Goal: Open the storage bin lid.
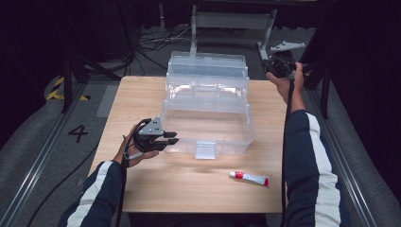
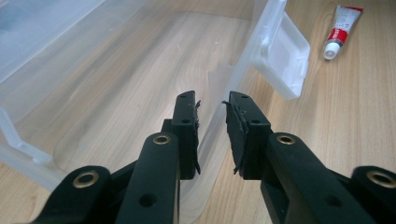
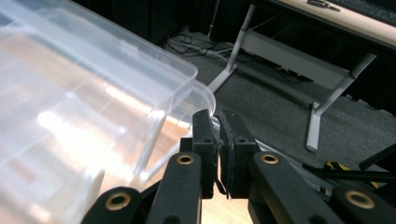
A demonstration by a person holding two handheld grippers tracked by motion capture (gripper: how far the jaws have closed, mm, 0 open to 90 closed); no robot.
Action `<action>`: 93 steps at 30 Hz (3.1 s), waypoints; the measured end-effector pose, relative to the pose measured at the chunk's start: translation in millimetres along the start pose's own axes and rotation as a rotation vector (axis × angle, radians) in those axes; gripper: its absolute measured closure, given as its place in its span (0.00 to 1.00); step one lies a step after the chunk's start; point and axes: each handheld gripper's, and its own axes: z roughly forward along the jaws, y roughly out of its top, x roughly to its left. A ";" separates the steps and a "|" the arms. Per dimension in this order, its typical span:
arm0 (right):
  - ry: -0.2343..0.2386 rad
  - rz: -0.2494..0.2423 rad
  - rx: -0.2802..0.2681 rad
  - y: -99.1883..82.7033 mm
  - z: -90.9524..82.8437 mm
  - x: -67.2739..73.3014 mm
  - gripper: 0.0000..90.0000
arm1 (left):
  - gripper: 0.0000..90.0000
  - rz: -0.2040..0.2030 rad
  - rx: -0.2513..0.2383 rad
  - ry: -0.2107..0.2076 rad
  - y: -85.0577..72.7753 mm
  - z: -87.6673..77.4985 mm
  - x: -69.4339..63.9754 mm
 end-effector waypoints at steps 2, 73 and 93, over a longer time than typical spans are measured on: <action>0.003 -0.011 0.001 -3.7 -6.8 0.7 0.94 | 0.83 -0.002 0.001 -0.001 0.3 0.1 0.1; 0.485 -0.264 0.223 -194.9 -121.1 134.0 0.90 | 0.89 -0.021 0.122 0.149 -34.1 -43.6 -19.0; 0.627 -0.404 0.382 -194.4 -108.2 164.1 0.77 | 0.73 -0.122 0.247 0.138 -99.2 -48.4 -28.7</action>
